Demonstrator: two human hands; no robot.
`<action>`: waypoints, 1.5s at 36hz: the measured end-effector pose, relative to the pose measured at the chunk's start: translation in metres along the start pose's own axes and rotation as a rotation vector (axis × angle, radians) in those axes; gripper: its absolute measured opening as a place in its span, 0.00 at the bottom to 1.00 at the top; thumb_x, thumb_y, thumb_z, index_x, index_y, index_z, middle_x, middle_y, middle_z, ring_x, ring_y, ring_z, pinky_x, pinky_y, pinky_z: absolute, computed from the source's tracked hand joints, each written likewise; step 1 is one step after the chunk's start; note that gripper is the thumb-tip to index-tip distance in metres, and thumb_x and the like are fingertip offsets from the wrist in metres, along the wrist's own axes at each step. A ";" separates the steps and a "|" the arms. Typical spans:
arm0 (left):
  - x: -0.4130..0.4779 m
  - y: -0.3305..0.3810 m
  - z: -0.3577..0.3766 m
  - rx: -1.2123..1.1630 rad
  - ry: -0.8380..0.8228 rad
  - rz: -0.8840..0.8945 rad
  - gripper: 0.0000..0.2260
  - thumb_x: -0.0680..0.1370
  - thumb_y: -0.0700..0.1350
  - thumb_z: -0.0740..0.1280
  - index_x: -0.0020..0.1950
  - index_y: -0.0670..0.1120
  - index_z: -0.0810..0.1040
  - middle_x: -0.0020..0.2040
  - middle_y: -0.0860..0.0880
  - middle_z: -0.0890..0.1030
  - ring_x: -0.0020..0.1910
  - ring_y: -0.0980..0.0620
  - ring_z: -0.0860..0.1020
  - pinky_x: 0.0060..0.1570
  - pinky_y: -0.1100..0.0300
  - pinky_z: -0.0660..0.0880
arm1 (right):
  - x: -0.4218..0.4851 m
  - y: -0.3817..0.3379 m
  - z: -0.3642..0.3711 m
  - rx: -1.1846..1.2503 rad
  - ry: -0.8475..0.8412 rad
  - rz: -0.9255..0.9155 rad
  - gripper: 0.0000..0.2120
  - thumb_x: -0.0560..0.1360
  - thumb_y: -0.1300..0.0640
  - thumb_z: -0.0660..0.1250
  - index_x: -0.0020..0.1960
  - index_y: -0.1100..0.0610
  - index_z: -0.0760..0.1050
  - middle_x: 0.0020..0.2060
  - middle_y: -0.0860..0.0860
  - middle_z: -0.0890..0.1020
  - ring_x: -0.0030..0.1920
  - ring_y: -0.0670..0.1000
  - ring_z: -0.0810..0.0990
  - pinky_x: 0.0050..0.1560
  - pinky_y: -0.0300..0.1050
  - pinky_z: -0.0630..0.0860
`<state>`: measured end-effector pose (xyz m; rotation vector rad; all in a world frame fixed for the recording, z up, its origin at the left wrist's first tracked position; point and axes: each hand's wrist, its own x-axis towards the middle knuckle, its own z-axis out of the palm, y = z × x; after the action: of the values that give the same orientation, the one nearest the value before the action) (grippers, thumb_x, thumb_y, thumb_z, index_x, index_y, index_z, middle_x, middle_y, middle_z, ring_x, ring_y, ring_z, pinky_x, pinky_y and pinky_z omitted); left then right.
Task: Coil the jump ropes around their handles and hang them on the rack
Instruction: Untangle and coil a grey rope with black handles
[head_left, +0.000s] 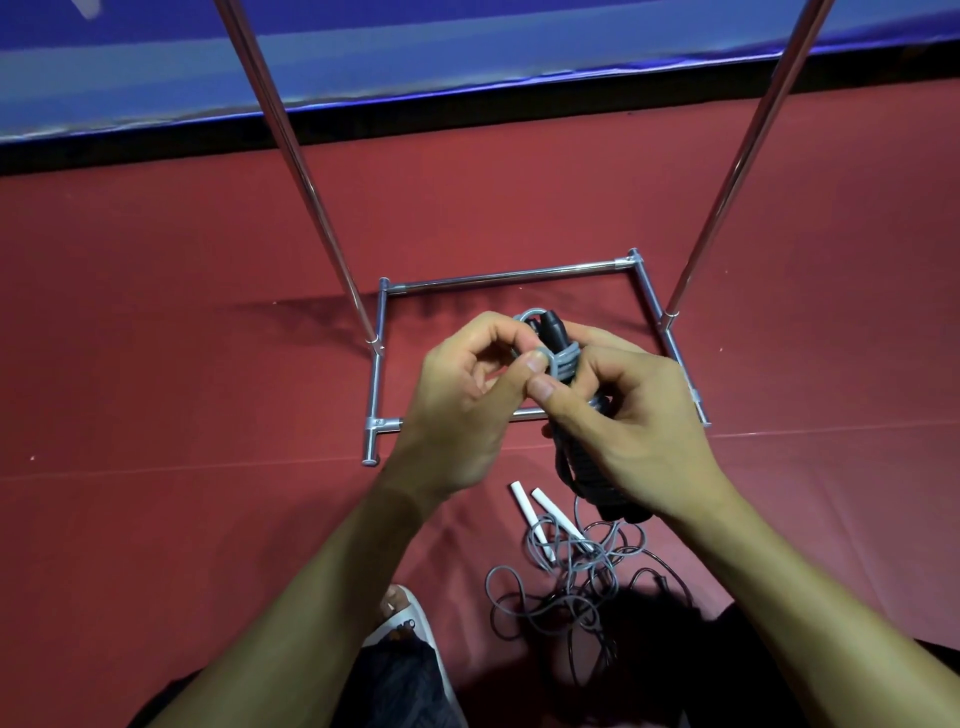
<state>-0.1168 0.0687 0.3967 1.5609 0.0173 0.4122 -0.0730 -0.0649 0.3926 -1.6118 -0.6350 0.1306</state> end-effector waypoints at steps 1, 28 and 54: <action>0.000 0.000 0.000 0.004 0.000 0.001 0.06 0.75 0.36 0.64 0.42 0.46 0.75 0.35 0.59 0.78 0.35 0.63 0.74 0.38 0.69 0.71 | 0.000 -0.001 0.000 0.002 -0.004 0.003 0.17 0.70 0.46 0.71 0.28 0.49 0.69 0.52 0.47 0.84 0.46 0.45 0.83 0.47 0.53 0.78; -0.002 0.003 0.011 -0.388 0.137 -0.147 0.10 0.71 0.33 0.66 0.51 0.41 0.74 0.36 0.51 0.81 0.34 0.56 0.80 0.35 0.64 0.76 | 0.004 -0.002 0.007 0.347 -0.019 0.152 0.14 0.74 0.58 0.66 0.59 0.56 0.78 0.46 0.45 0.83 0.45 0.42 0.79 0.46 0.36 0.74; -0.001 0.016 -0.008 -0.116 -0.085 -0.450 0.10 0.82 0.40 0.60 0.41 0.41 0.76 0.32 0.47 0.77 0.30 0.53 0.77 0.36 0.59 0.79 | 0.003 -0.011 -0.003 0.107 -0.025 0.090 0.12 0.74 0.72 0.67 0.48 0.55 0.78 0.36 0.45 0.80 0.27 0.45 0.76 0.25 0.46 0.75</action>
<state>-0.1240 0.0754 0.4118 1.4086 0.2696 -0.0076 -0.0729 -0.0658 0.4041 -1.5374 -0.5651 0.2475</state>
